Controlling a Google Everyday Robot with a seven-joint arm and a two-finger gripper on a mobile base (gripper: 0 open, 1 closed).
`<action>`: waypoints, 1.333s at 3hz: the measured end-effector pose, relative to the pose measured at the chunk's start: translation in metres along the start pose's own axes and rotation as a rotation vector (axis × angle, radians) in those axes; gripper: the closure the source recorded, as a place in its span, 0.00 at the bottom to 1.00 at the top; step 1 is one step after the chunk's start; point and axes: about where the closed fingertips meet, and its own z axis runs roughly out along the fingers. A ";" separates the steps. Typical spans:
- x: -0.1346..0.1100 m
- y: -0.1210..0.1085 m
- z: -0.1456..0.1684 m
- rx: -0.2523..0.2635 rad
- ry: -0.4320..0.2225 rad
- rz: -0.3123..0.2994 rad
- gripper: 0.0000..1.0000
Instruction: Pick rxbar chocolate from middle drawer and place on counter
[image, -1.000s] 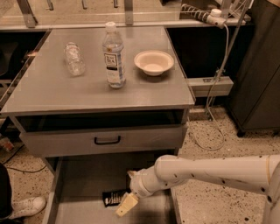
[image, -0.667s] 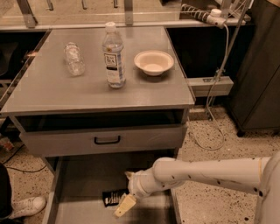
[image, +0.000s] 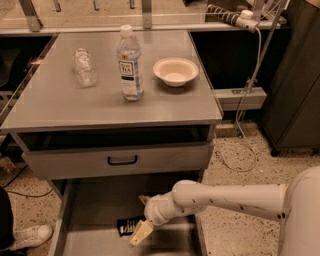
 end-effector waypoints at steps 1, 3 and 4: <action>0.009 0.001 0.012 -0.014 0.009 -0.017 0.00; 0.019 -0.006 0.029 -0.023 -0.022 -0.055 0.00; 0.028 -0.006 0.035 -0.023 -0.037 -0.044 0.00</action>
Offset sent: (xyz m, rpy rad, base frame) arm 0.0064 0.0110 -0.0374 0.0210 -0.0474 0.0646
